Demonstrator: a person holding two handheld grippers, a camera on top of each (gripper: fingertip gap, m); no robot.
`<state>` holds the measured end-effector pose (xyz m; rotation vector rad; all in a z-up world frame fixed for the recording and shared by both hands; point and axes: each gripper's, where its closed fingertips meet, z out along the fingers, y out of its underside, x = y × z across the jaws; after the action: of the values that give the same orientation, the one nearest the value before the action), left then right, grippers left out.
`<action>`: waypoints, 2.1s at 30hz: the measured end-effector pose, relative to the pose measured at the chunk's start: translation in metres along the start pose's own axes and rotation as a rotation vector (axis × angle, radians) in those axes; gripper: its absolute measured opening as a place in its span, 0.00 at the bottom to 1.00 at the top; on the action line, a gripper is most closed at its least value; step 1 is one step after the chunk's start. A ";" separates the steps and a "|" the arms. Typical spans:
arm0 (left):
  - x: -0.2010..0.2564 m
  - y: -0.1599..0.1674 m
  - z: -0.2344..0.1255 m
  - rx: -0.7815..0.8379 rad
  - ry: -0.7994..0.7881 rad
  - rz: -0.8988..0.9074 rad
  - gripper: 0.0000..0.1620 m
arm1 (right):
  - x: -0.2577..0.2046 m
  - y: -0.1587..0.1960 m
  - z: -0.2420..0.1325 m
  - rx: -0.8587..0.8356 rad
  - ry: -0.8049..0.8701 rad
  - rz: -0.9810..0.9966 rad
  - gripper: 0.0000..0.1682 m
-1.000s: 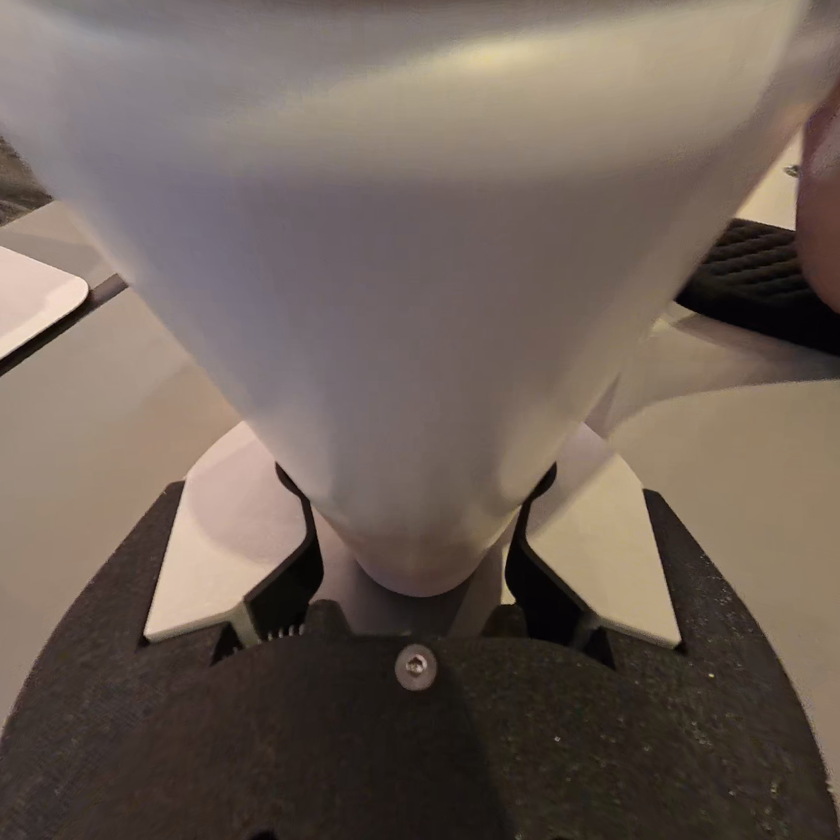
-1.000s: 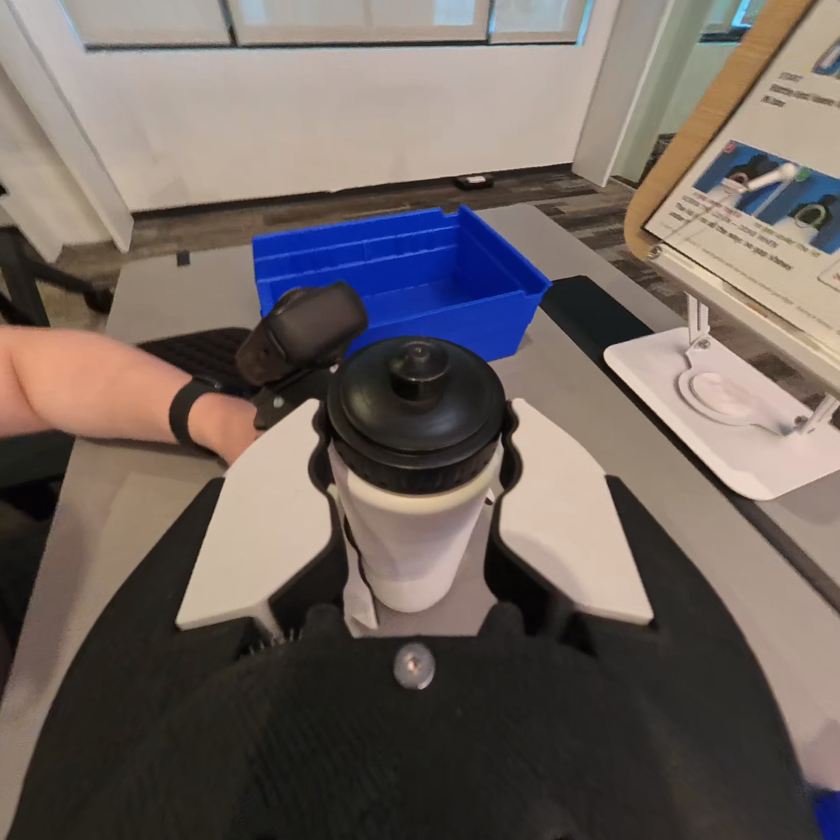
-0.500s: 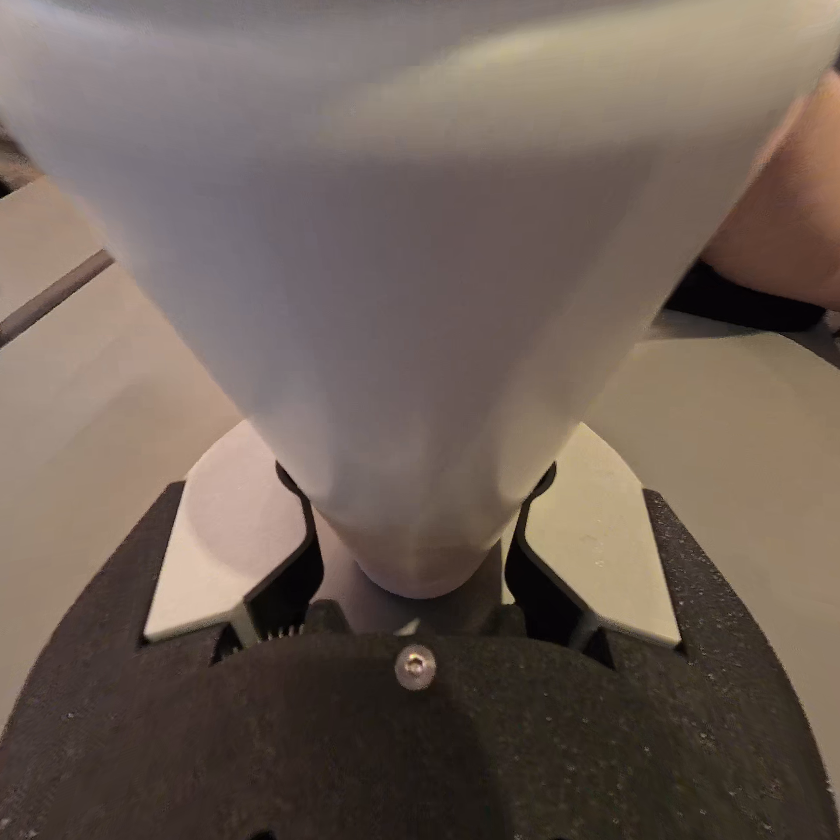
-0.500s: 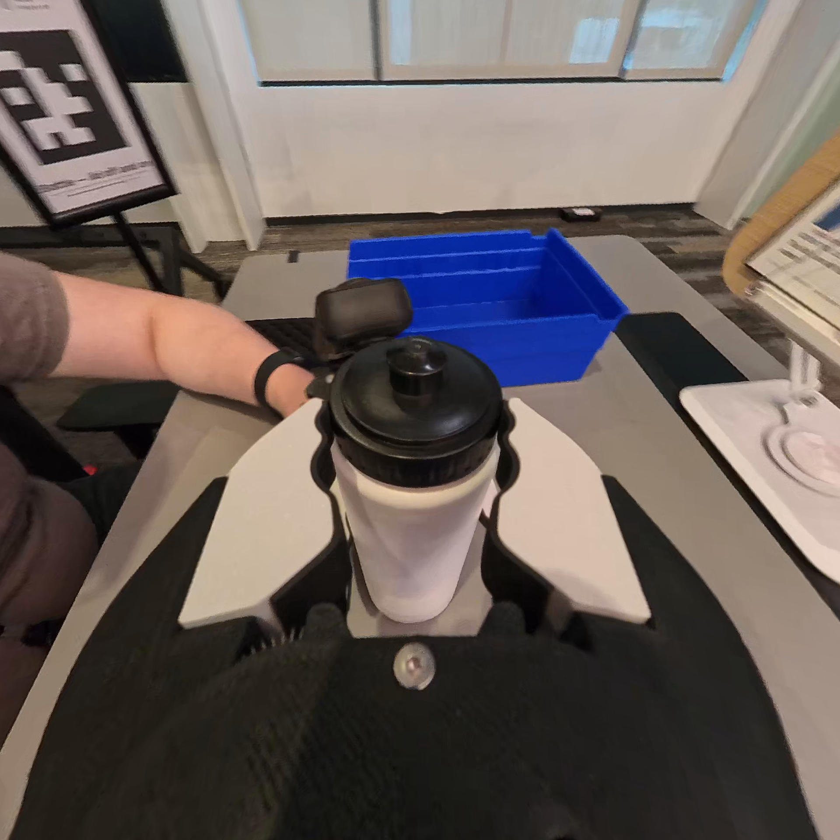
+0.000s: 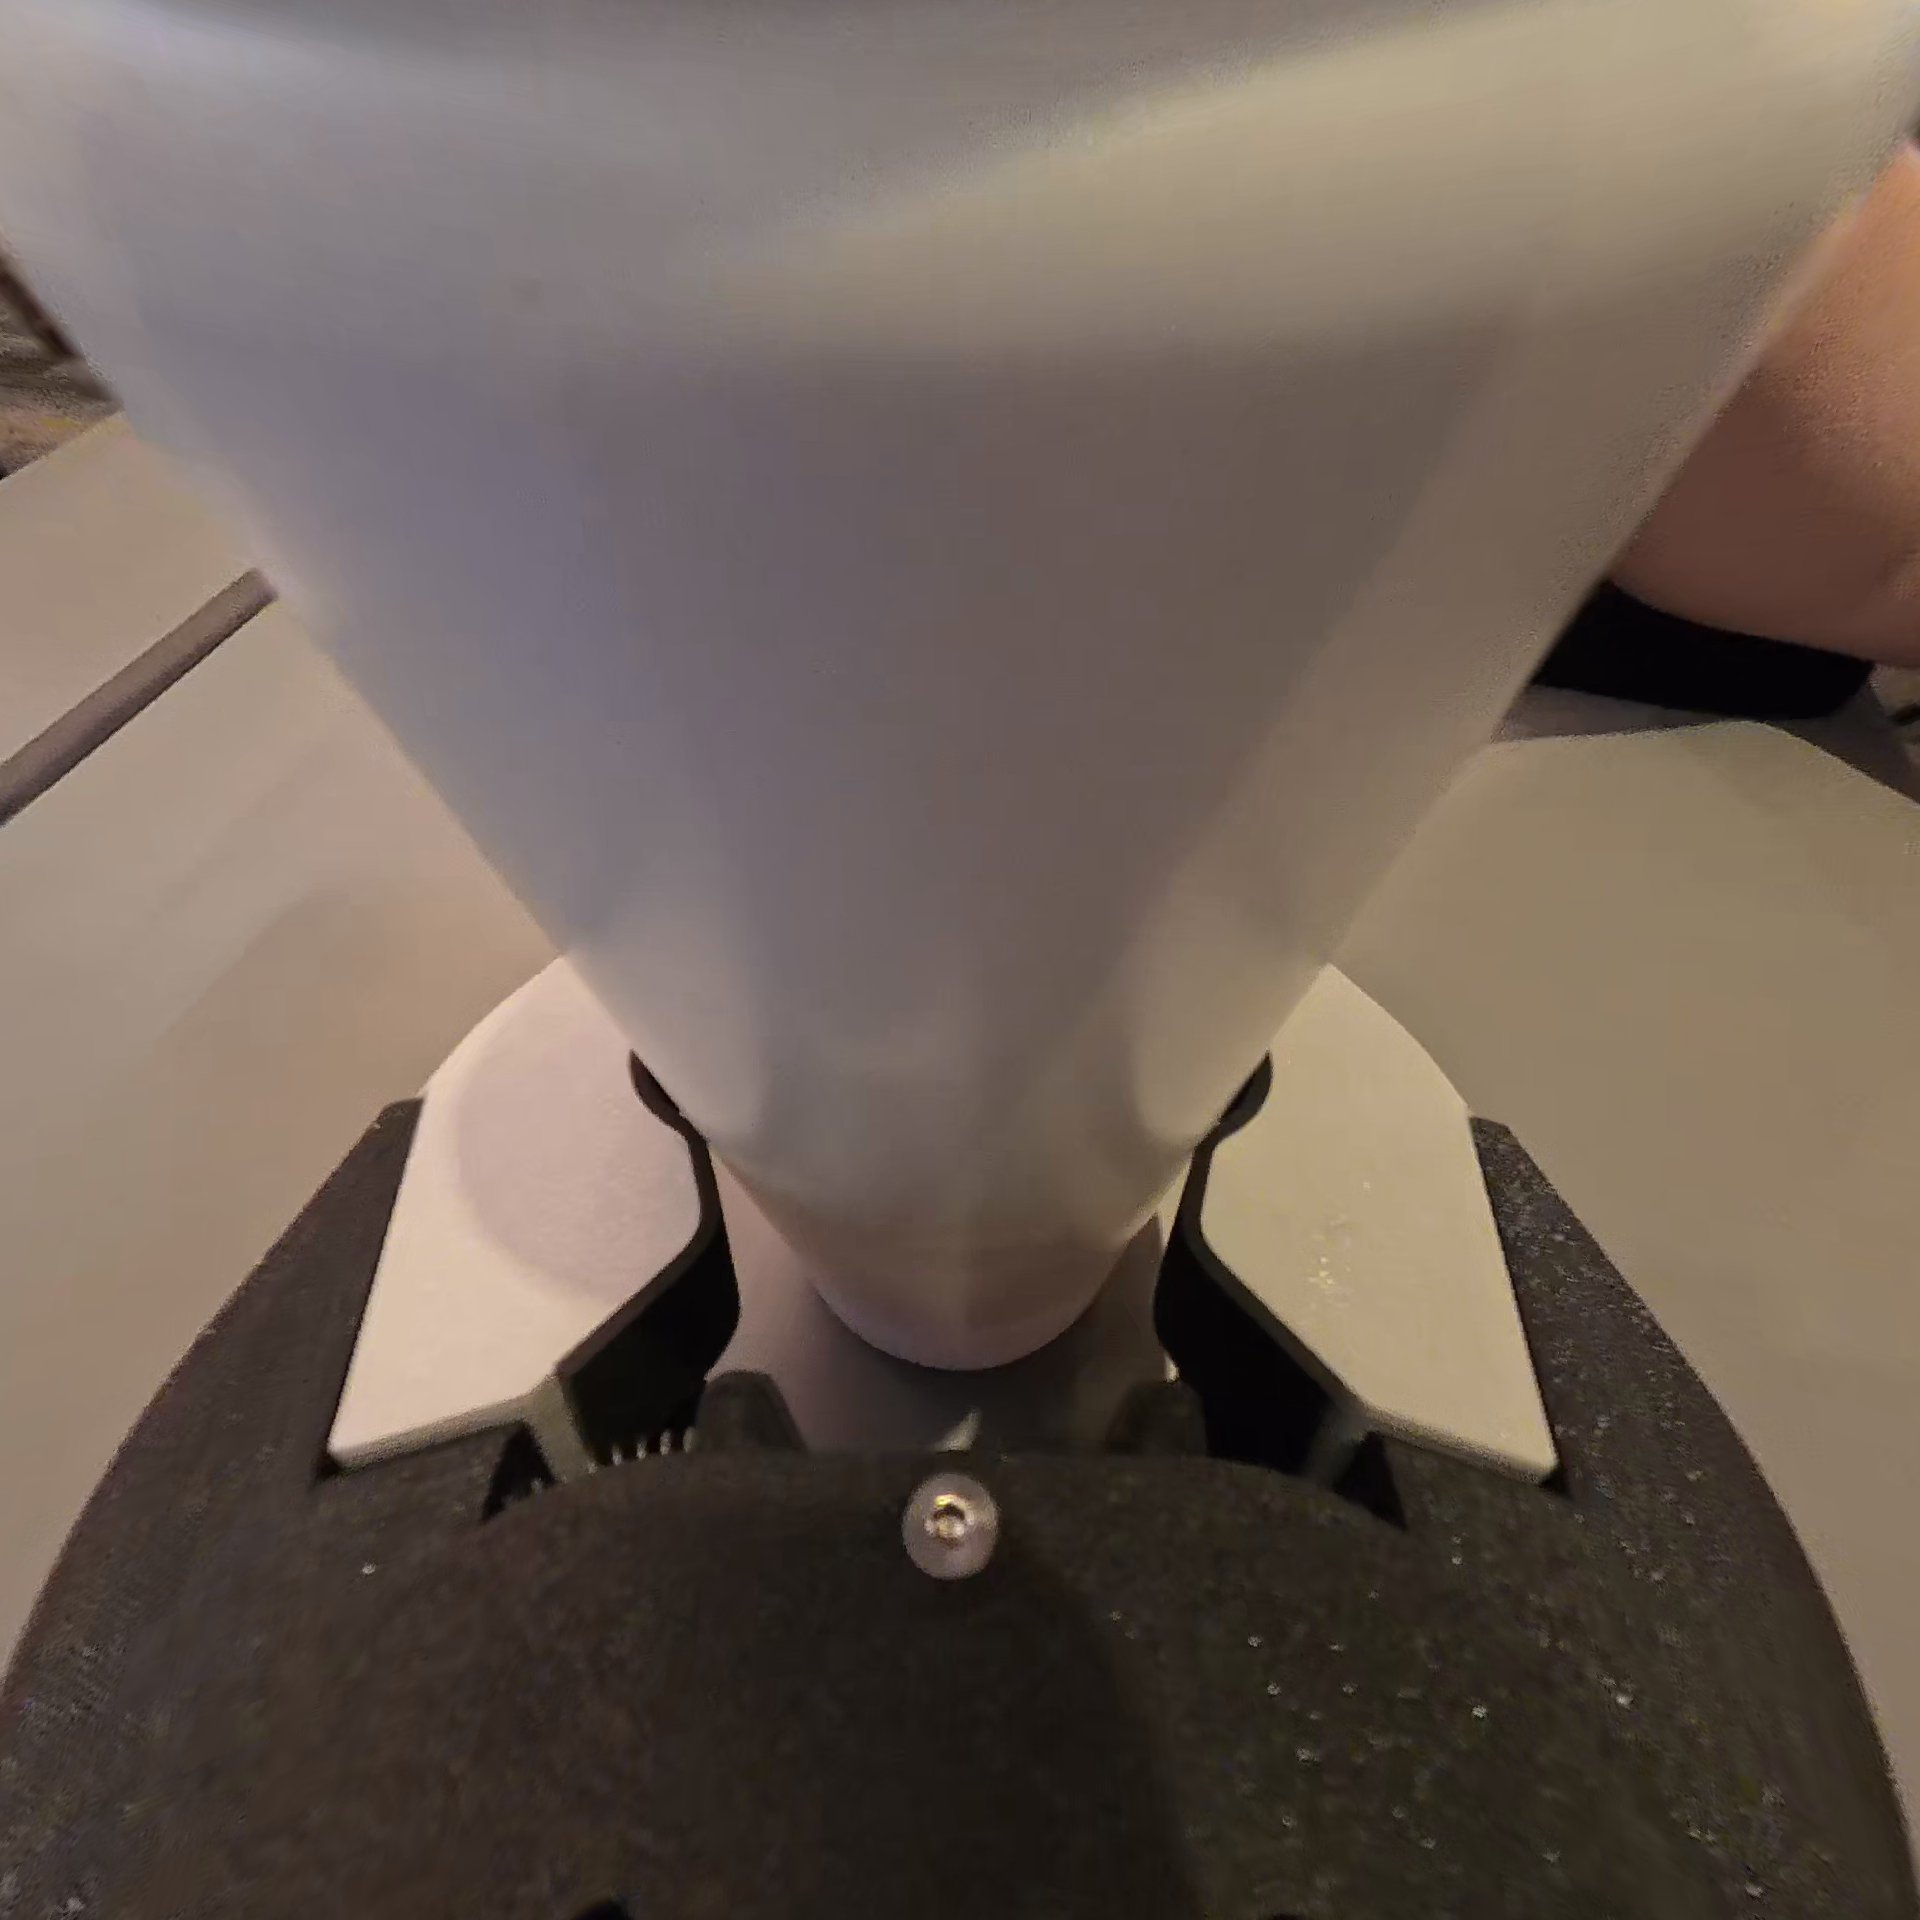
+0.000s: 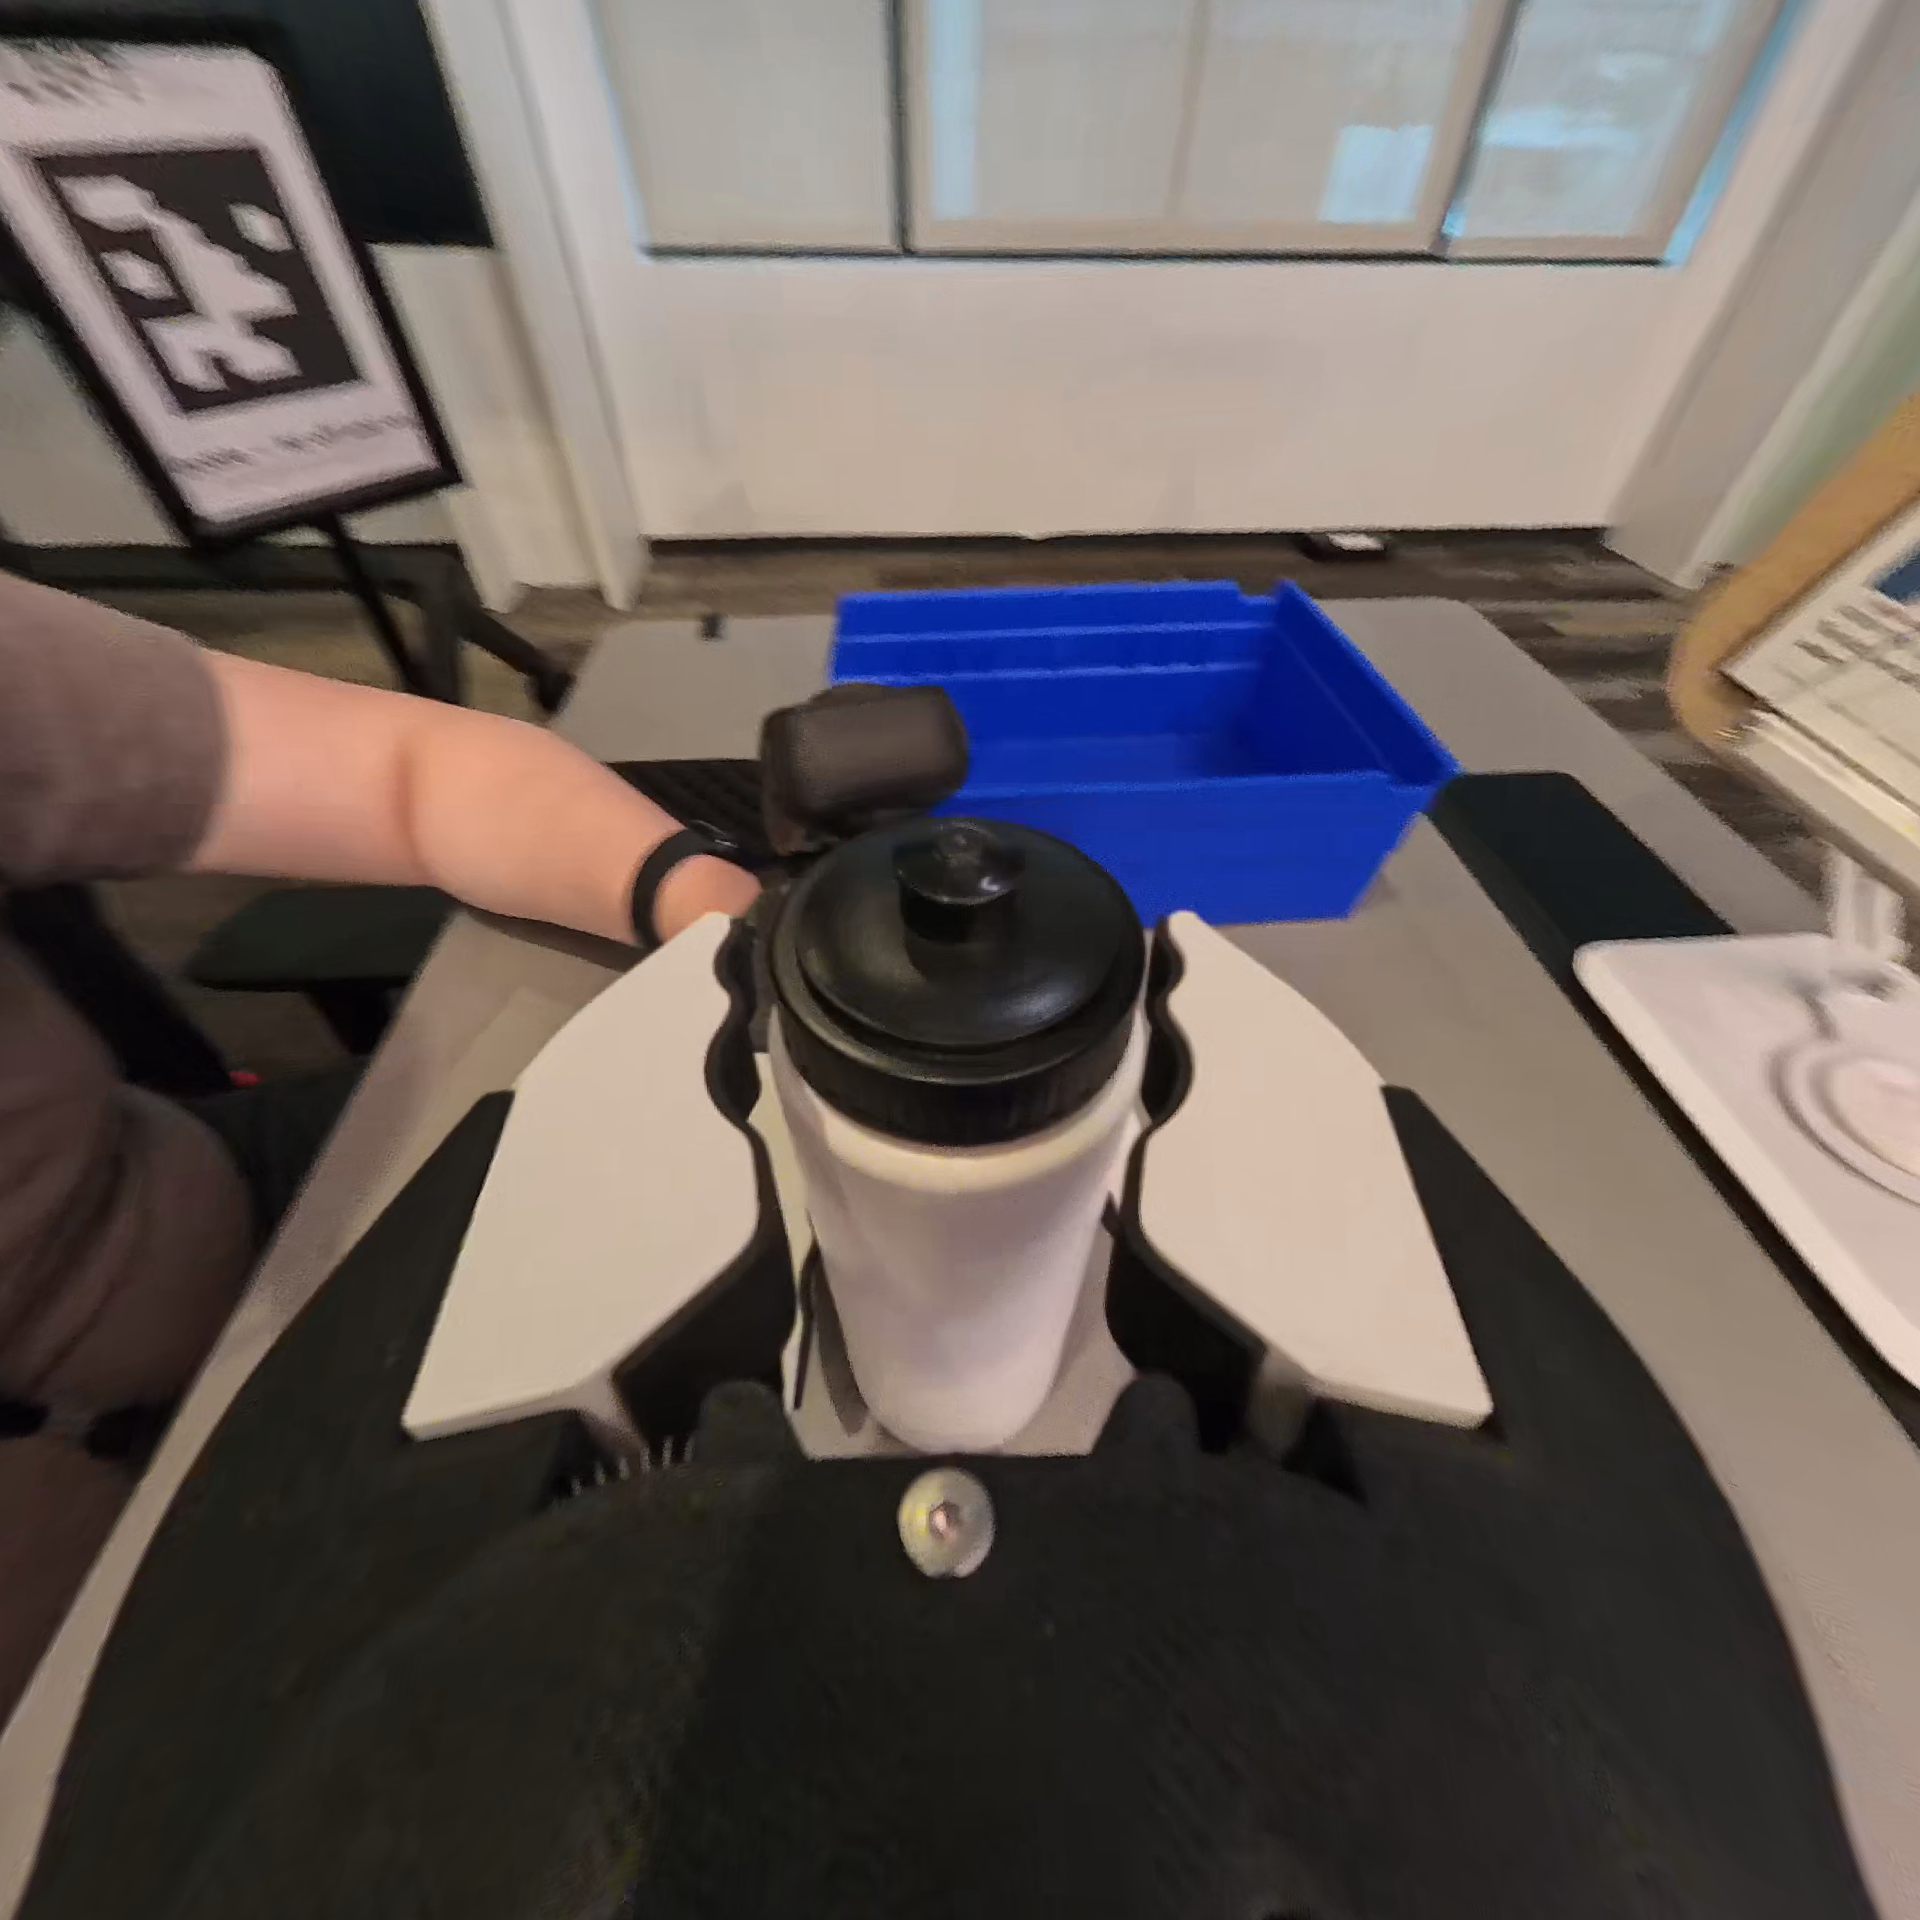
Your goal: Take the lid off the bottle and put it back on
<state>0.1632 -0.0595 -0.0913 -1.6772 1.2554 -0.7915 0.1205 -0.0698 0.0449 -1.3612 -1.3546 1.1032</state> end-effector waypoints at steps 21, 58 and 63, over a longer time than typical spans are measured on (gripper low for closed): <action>-0.022 0.006 0.006 0.083 -0.165 -0.081 0.63 | 0.020 0.003 -0.003 -0.112 0.227 0.064 0.42; 0.007 0.008 0.019 0.032 0.046 -0.033 0.60 | 0.006 0.002 -0.016 -0.002 -0.029 0.069 0.42; 0.011 0.008 0.021 0.017 0.044 -0.014 0.60 | -0.004 0.005 -0.016 -0.028 -0.080 0.034 0.43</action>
<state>0.1816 -0.0649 -0.1076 -1.6645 1.2645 -0.8501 0.1376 -0.0734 0.0430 -1.3777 -1.4135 1.1763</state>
